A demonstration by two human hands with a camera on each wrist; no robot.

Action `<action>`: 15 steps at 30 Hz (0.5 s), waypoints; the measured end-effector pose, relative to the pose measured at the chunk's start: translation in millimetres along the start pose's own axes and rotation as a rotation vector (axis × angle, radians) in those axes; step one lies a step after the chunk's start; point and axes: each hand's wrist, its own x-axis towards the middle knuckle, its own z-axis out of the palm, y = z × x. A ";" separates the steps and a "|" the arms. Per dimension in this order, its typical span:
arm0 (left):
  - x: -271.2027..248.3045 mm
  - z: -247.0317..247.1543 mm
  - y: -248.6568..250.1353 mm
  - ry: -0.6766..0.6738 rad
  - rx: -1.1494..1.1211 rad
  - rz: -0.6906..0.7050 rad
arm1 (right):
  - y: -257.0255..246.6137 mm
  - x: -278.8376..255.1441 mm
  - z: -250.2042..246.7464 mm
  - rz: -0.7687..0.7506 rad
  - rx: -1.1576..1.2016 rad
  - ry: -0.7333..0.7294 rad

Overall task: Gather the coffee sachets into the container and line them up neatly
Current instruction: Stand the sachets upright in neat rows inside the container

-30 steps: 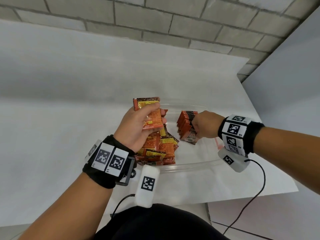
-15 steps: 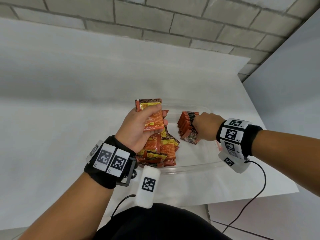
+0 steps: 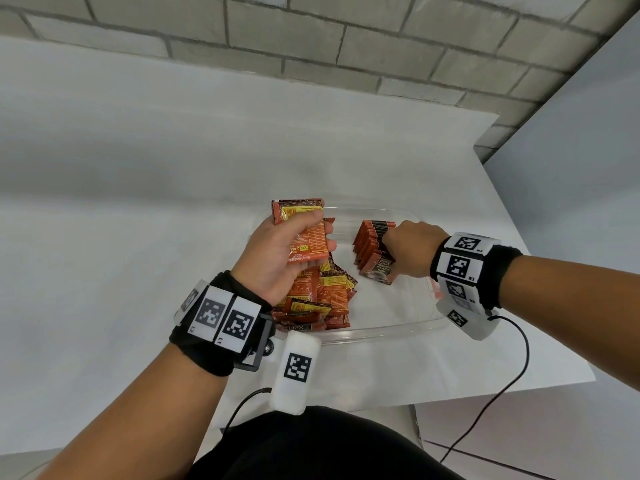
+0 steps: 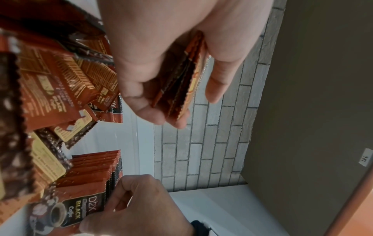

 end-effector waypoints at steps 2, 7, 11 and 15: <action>-0.8 0.2 -1.0 -0.004 0.007 0.002 | 1.7 -2.0 0.1 -0.004 0.005 0.004; -2.8 1.1 -3.3 -0.012 0.023 -0.003 | 5.5 -8.7 -0.2 -0.015 0.043 0.026; -3.0 2.9 -5.0 -0.018 0.023 -0.004 | 6.8 -12.8 -1.8 -0.019 0.047 0.037; -3.0 4.0 -7.5 -0.004 0.012 -0.004 | 8.0 -14.0 -3.5 -0.003 0.069 0.057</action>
